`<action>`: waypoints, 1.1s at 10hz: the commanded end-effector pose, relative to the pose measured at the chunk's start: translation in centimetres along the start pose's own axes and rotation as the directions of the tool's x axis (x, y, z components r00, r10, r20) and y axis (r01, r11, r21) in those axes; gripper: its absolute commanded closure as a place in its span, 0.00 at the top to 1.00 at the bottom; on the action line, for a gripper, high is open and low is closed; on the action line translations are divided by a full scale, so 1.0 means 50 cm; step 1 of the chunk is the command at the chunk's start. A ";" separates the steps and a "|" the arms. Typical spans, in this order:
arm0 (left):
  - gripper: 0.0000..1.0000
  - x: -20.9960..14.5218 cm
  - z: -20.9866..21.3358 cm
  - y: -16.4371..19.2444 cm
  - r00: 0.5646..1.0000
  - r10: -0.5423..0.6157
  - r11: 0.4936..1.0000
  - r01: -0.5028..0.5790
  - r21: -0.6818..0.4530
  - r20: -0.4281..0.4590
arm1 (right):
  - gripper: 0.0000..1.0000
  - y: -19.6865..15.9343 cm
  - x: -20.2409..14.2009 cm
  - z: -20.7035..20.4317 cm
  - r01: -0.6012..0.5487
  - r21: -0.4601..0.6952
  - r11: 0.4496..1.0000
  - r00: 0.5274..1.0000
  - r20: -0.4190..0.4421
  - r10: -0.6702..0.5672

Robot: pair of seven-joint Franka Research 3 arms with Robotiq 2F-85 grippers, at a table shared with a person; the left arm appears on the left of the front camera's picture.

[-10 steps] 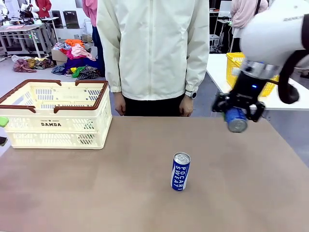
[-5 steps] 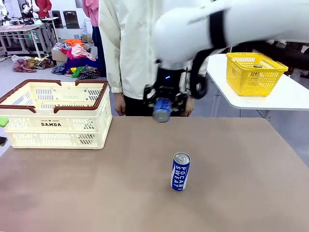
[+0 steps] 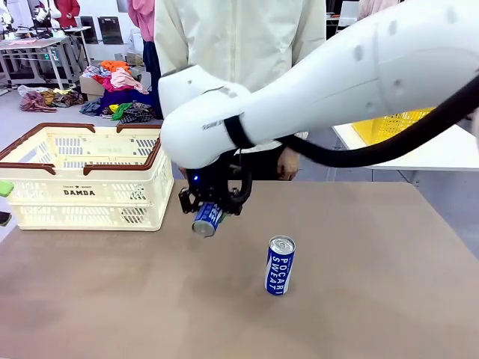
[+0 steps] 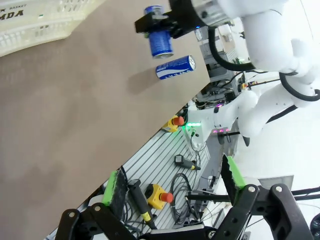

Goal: Place the drinks into the Shopping basket.
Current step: Pick up one drink and place it into the Shopping basket.

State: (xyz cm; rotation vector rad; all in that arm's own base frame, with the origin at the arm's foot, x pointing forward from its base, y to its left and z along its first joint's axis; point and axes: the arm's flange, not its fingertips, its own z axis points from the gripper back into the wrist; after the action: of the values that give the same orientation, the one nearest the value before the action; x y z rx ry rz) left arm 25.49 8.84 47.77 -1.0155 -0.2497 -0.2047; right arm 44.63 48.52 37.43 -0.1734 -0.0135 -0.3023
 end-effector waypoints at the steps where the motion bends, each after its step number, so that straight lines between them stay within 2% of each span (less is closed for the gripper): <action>1: 1.00 -0.002 0.003 -0.004 1.000 0.007 1.000 -0.006 -0.009 0.002 | 0.00 0.037 0.017 -0.016 0.049 -0.041 0.998 0.999 0.004 -0.049; 4: 1.00 -0.002 0.003 -0.004 1.000 0.007 1.000 -0.006 -0.009 0.002 | 0.00 0.043 0.004 -0.111 -0.020 0.007 1.000 1.000 -0.024 0.020; 6: 1.00 -0.002 0.003 -0.004 1.000 0.007 1.000 -0.006 -0.009 0.002 | 0.00 0.023 -0.001 -0.146 -0.244 0.115 0.963 0.967 -0.050 0.251; 7: 1.00 -0.002 0.003 -0.004 1.000 0.007 1.000 -0.006 -0.009 0.002 | 0.00 0.014 0.000 -0.159 -0.318 0.123 0.940 0.945 -0.044 0.325; 9: 1.00 -0.002 0.003 -0.004 1.000 0.007 1.000 -0.006 -0.009 0.002 | 0.00 0.006 -0.004 -0.164 -0.366 0.132 0.921 0.927 -0.036 0.373; 10: 1.00 -0.002 0.003 -0.004 1.000 0.007 1.000 -0.006 -0.009 0.002 | 0.06 0.006 -0.004 -0.163 -0.362 0.140 0.922 0.928 -0.039 0.370; 11: 1.00 -0.002 0.003 -0.004 1.000 0.007 1.000 -0.006 -0.009 0.002 | 0.43 0.006 -0.004 -0.163 -0.356 0.149 0.922 0.930 -0.042 0.366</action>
State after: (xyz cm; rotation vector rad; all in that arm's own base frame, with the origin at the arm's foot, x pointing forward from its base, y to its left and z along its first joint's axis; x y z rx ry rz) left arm 25.49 8.84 47.76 -1.0156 -0.2494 -0.2047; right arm 44.87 48.54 28.51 -0.0458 0.0646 0.0610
